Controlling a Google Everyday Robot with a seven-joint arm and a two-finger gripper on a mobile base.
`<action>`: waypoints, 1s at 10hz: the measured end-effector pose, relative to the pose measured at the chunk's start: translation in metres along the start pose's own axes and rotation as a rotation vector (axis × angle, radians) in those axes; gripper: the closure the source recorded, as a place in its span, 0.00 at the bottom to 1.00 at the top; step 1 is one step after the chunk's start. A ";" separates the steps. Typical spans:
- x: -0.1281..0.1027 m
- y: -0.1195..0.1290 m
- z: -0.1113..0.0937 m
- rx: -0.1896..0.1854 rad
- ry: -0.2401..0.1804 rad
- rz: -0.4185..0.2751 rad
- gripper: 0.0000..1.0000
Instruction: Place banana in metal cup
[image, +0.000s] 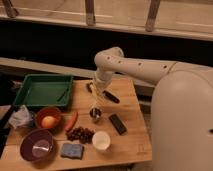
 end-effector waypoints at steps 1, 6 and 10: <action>0.000 -0.002 -0.008 0.003 -0.020 0.009 1.00; 0.007 -0.007 -0.022 0.007 -0.029 0.017 1.00; 0.031 0.008 -0.010 -0.081 0.024 0.012 1.00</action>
